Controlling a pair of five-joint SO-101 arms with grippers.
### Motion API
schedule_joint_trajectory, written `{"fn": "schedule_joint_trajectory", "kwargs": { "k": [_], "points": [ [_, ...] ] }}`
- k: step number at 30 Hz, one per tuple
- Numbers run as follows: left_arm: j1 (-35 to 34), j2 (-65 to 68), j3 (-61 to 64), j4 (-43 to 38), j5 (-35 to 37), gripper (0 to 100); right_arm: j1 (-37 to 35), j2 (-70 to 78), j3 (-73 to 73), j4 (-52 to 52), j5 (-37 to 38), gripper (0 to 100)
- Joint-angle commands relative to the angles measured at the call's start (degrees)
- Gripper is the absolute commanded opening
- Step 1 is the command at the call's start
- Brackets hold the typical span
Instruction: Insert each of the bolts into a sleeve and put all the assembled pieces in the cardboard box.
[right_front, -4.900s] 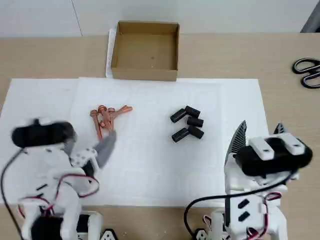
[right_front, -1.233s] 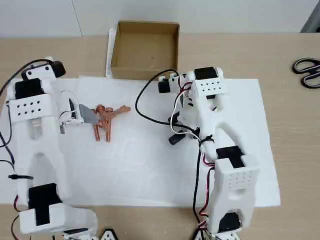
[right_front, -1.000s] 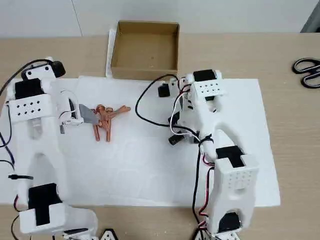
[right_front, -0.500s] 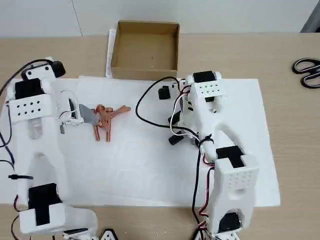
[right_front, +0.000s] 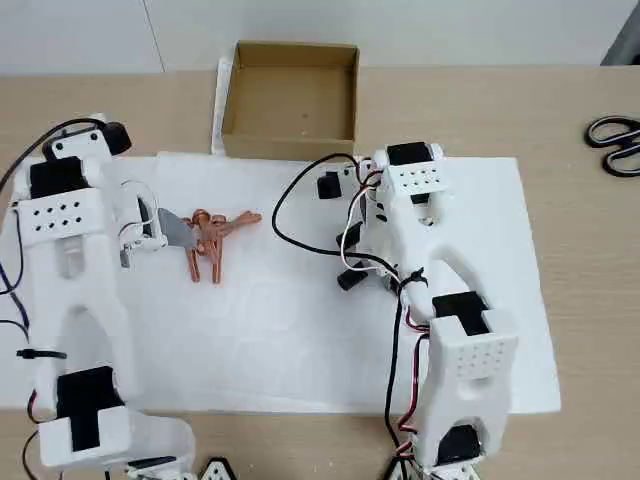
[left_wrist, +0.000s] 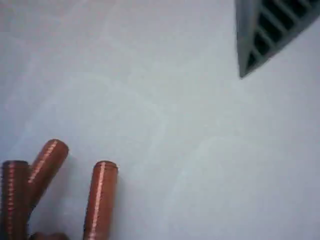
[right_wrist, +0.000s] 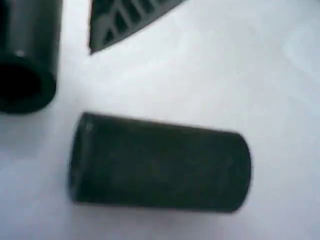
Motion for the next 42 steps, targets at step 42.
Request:
{"fn": "schedule_joint_trajectory", "kwargs": {
  "k": [42],
  "points": [
    [-0.1,-0.5,-2.0,1.1,-0.4,34,1.3,-5.4,-7.4,1.8,0.5,0.5]
  ]
}}
